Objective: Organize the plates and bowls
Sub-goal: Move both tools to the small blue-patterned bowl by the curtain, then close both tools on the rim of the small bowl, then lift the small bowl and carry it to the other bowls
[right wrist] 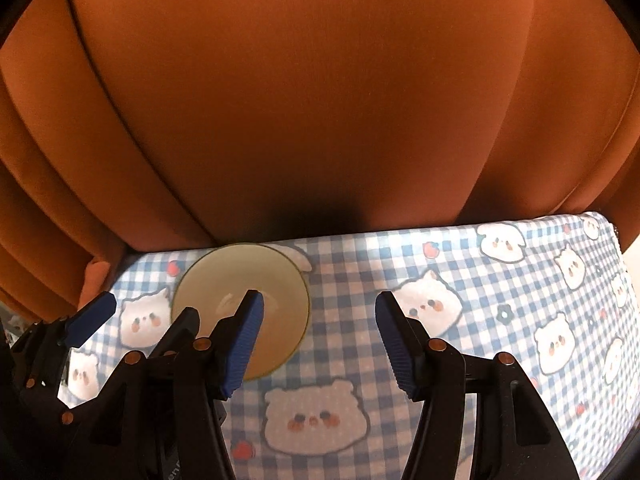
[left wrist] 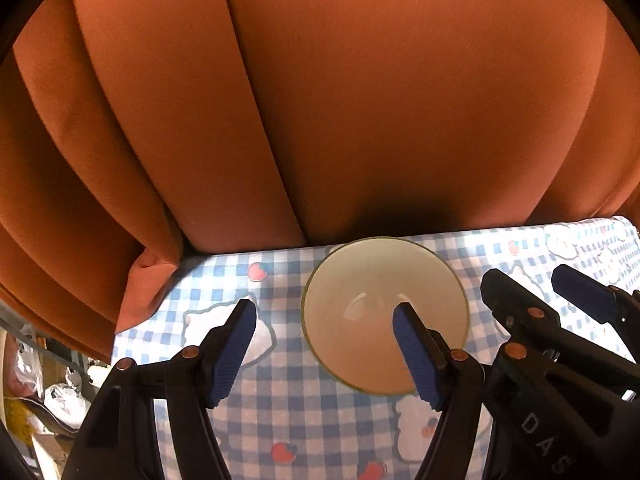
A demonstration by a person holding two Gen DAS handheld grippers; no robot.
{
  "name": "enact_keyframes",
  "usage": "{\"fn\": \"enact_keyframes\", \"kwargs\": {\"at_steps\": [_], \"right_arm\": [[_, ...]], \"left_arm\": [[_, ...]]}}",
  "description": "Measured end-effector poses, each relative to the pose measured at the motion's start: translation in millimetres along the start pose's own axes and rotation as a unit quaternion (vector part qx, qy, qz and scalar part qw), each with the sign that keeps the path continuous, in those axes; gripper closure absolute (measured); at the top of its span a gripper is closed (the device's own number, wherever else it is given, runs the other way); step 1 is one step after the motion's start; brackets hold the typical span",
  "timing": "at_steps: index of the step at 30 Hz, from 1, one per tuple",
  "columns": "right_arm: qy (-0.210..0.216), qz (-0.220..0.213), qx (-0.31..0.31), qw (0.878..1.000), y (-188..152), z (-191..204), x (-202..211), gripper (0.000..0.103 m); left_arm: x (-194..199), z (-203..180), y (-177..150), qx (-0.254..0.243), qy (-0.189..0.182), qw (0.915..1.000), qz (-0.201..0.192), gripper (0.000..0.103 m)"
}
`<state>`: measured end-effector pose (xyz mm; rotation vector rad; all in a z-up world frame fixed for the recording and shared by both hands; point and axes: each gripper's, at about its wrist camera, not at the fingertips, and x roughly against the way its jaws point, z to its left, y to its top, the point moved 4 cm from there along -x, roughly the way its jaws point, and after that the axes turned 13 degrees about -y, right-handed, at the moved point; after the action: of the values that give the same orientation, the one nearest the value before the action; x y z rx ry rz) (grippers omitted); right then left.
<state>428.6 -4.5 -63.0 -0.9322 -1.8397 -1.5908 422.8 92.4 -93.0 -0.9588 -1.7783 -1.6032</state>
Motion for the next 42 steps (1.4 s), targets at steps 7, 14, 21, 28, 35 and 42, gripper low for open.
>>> {"fn": "enact_keyframes", "kwargs": {"at_steps": [7, 14, 21, 28, 35, 42], "right_arm": [[-0.005, 0.015, -0.004, 1.0, -8.2, 5.0, -36.9, 0.041], [0.013, 0.028, -0.006, 1.0, -14.8, 15.2, -56.9, 0.059], [0.019, 0.042, -0.006, 0.999, -19.9, 23.2, -74.0, 0.083], [0.026, 0.046, -0.001, 0.999, -19.7, 27.4, -81.8, 0.09], [0.026, 0.049, 0.009, 0.998, -18.4, 28.2, -76.8, 0.09], [0.025, 0.034, 0.013, 0.999, -16.2, 23.4, -52.2, 0.09]], "left_arm": [[-28.6, 4.7, -10.9, 0.016, 0.003, 0.9997, 0.015, 0.034], [-47.5, 10.8, -17.9, 0.031, 0.007, 0.9992, 0.026, 0.045], [-63.7, 13.6, -23.6, 0.036, 0.002, 0.9985, 0.041, 0.066], [-69.8, 14.3, -24.3, 0.041, -0.008, 0.9984, 0.039, 0.079], [-63.3, 14.6, -23.0, 0.043, -0.009, 0.9982, 0.04, 0.079], [-37.1, 9.2, -19.4, 0.035, -0.009, 0.9991, 0.023, 0.079]]}}
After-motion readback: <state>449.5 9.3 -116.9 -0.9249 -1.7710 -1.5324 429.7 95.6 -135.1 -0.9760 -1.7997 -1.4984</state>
